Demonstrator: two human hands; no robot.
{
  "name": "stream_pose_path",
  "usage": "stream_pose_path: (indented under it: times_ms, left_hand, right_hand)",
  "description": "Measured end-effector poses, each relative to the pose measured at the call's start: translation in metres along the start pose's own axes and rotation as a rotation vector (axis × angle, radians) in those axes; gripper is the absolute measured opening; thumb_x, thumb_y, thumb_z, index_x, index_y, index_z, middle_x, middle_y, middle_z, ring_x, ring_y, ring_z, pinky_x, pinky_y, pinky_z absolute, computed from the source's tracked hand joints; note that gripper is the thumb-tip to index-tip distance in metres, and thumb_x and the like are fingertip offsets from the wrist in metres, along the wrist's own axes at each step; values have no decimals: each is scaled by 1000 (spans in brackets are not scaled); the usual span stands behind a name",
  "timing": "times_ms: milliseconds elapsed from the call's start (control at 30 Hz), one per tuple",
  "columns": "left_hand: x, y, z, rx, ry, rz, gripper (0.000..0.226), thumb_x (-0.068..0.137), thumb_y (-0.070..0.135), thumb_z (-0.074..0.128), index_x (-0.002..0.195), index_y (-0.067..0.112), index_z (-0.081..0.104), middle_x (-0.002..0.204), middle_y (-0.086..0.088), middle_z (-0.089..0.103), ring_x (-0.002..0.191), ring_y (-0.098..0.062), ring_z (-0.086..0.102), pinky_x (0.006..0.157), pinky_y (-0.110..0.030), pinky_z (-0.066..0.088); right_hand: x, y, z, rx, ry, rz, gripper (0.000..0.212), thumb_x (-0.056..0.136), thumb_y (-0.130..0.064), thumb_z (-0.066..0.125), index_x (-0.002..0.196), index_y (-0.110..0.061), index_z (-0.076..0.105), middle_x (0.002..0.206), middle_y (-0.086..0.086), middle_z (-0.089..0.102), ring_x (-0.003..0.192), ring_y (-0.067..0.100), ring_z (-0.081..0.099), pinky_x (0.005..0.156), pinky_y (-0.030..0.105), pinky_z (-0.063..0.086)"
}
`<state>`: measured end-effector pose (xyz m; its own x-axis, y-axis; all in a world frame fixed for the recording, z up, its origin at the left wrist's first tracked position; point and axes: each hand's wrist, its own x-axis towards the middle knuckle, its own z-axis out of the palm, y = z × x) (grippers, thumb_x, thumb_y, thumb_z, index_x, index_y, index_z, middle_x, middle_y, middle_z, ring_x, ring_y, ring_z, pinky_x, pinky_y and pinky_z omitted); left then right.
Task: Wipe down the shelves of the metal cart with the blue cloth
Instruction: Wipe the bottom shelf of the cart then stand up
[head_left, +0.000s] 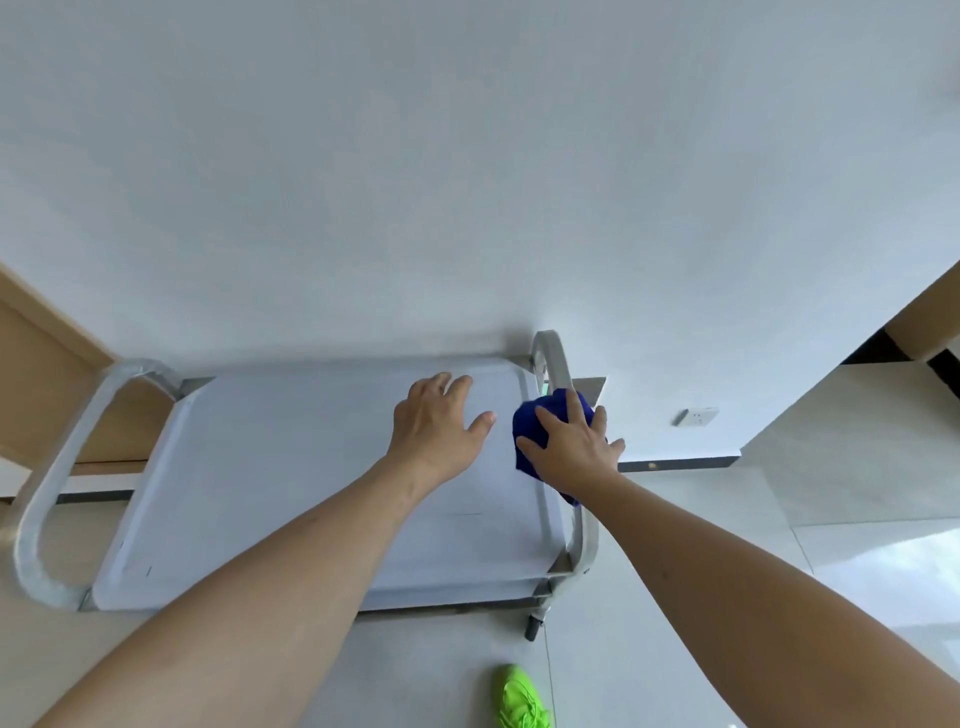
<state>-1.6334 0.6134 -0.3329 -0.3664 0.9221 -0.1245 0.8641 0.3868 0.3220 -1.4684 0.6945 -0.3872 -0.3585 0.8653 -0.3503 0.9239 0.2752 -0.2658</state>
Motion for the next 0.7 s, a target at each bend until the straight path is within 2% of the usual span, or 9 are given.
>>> stream_pose_path:
  times_ms: [100,200,333,567,633,700]
  left_hand:
    - [6,2,7,-8,-33,-21,65,95,57,43,149,21,34,159,-8,29,147,-27,20,115,-46,28]
    - [9,0,10,-15,-41,-18,65,96,56,44,149,21,34,159,-8,29,147,-27,20,115,-46,28]
    - [11,-1,13,-22,-32,0,65,96,56,44,149,21,34,158,-7,30,146,-27,21,114,-44,28]
    - [15,5,18,-27,-26,52,64,95,56,46,148,20,36,158,-7,30,146,-27,21,114,-43,28]
    - [15,7,21,-29,-34,47,64,95,55,46,148,20,36,157,-7,30,145,-27,22,114,-43,29]
    - [15,10,24,-24,-48,59,64,95,55,45,148,20,35,158,-8,30,146,-27,22,114,-44,29]
  right_hand:
    - [4,4,11,-12,-3,-4,37,99,-39,54,136,-36,48,165,-9,-9,147,39,-3,100,53,40]
    - [5,5,7,90,37,-18,46,95,-13,58,136,-30,50,165,-9,-3,143,37,11,90,41,47]
    - [3,10,1,205,125,-28,49,99,-10,49,146,-22,45,164,-2,11,141,33,21,99,40,46]
    - [-4,16,1,363,351,21,43,99,-2,43,140,-11,52,158,5,31,137,30,32,99,36,39]
    - [-2,22,-2,393,363,37,44,97,0,42,139,-11,54,155,5,36,136,29,34,99,35,38]
    - [0,26,-5,352,319,45,44,96,-3,41,136,-13,56,144,7,49,132,32,40,102,38,38]
